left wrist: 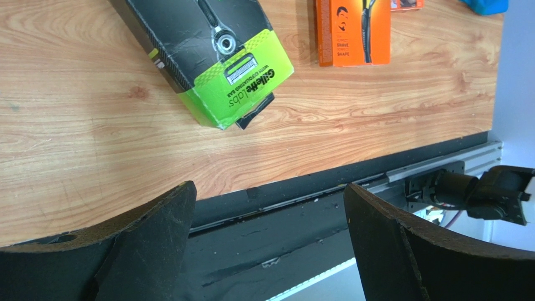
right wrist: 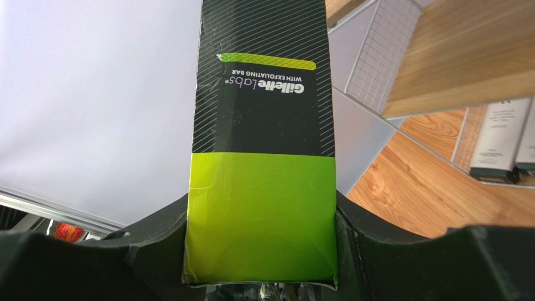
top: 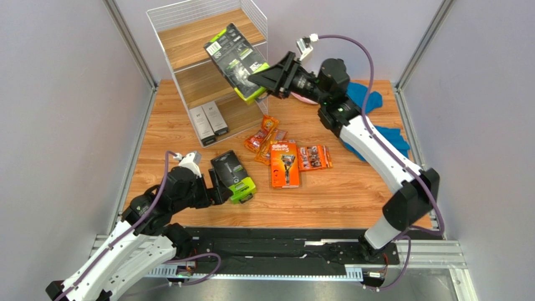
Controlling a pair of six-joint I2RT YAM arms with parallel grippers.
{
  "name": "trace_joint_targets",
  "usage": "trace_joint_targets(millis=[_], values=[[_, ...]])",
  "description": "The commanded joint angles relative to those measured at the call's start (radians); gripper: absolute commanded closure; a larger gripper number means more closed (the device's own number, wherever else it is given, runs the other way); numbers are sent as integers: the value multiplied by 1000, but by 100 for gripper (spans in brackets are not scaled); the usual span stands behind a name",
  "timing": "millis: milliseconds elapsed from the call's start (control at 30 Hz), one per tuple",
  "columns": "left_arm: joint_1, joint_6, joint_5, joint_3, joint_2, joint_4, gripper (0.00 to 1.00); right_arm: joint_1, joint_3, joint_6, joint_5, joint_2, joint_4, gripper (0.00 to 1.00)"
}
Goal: Place and organize the shaving razors onto the shelf
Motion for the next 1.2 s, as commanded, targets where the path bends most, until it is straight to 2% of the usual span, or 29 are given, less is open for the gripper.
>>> trace_joint_targets(millis=[0, 200, 400, 433, 567, 733, 933, 1033, 1167], values=[[2, -17, 49, -6, -23, 42, 5, 45, 231, 4, -7, 133, 60, 98], [2, -23, 80, -38, -63, 40, 5, 78, 462, 19, 15, 323, 1, 98], [2, -45, 115, -89, -124, 36, 6, 79, 713, 62, 65, 444, -76, 98], [2, -52, 120, -95, -130, 36, 6, 81, 789, 70, 73, 487, -94, 98], [2, -61, 129, -106, -155, 36, 6, 84, 906, 128, 114, 573, -130, 98], [2, -58, 135, -106, -156, 36, 6, 91, 927, 185, 145, 621, -121, 96], [2, -63, 137, -120, -170, 34, 5, 104, 1006, 219, 174, 680, -130, 90], [2, -68, 140, -124, -179, 33, 6, 104, 1013, 236, 179, 687, -130, 84], [2, -71, 135, -129, -185, 36, 6, 105, 993, 239, 174, 679, -127, 70]])
